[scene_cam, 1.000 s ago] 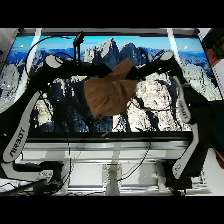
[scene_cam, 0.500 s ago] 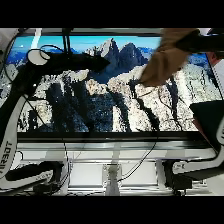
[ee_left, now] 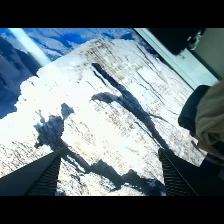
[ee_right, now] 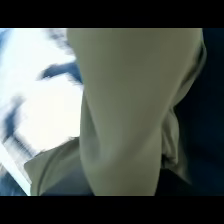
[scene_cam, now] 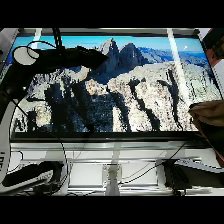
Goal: Fold the clothes and pants, and hang the long-sleeved shirts on hangers.
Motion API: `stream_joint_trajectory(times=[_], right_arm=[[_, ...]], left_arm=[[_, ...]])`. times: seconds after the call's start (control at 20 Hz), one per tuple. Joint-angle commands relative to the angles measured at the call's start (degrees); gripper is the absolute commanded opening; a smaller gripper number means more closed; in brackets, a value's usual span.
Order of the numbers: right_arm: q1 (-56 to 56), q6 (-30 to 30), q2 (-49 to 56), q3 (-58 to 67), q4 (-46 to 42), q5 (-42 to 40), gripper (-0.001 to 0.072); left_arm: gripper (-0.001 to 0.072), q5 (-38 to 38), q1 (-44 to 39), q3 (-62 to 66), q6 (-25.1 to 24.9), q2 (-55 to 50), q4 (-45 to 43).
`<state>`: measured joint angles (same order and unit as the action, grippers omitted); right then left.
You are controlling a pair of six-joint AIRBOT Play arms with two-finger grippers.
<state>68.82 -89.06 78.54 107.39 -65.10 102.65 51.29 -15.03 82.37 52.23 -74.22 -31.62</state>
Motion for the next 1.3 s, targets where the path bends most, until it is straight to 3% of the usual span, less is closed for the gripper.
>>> stream_joint_trajectory(times=[0.0, 0.05, 0.1, 0.15, 0.2, 0.45, 0.6, 0.75, 0.85, 1.0, 1.1, 1.25], right_arm=[[13.0, -4.6, -1.0, -5.4, -5.3, 2.8, 0.0029], [15.1, -4.6, -1.0, -6.7, -5.3, 2.8, 0.0029], [16.9, -4.6, -1.0, -7.6, -5.3, 2.8, 0.0081], [18.2, -4.8, -1.0, -8.0, -5.3, 2.8, 0.0350], [19.3, -4.8, -1.0, -8.1, -5.3, 2.8, 0.0720], [20.4, -4.8, -0.9, -8.1, -4.1, 2.5, 0.0691], [20.4, -4.3, -0.9, -8.1, 6.3, 0.4, 0.0671], [20.0, -0.5, -0.9, -8.1, 24.0, -3.4, 0.0358], [17.8, 0.3, -0.9, -8.1, 32.3, -5.0, 0.0231], [9.7, 0.3, -0.9, -7.9, 39.3, -5.2, 0.0175], [1.6, 1.9, -0.9, -7.9, 44.2, -4.5, 0.0029], [-15.6, 2.2, -1.0, -7.9, 45.3, -2.3, 0.0029]], left_arm=[[0.0688, -0.2, 0.0, 0.0, 0.0, 0.0, 0.0], [0.0688, -0.7, 0.0, 0.0, 0.0, 0.0, 0.0], [0.0688, -1.3, 0.0, 0.0, 0.0, 0.0, 0.0], [0.0688, -2.2, 0.0, 0.0, 0.0, 0.0, 0.0], [0.0688, -2.9, 0.0, 0.0, 0.0, 0.0, 0.0], [0.0688, -5.2, 0.0, 0.0, 0.0, 0.0, 0.0], [0.0688, -5.3, 0.0, 0.0, 0.0, 0.0, 0.0], [0.0690, -5.2, 0.0, 0.0, 0.0, 0.0, 0.0], [0.0689, -5.2, 0.0, 0.0, 0.0, 0.0, 0.0], [0.0691, -5.2, 0.0, 0.0, 0.0, 0.0, 0.0], [0.0692, -5.2, 0.0, 0.0, 0.0, 0.0, 0.0], [0.0691, -5.2, 0.0, 0.0, 0.0, 0.0, 0.0]])
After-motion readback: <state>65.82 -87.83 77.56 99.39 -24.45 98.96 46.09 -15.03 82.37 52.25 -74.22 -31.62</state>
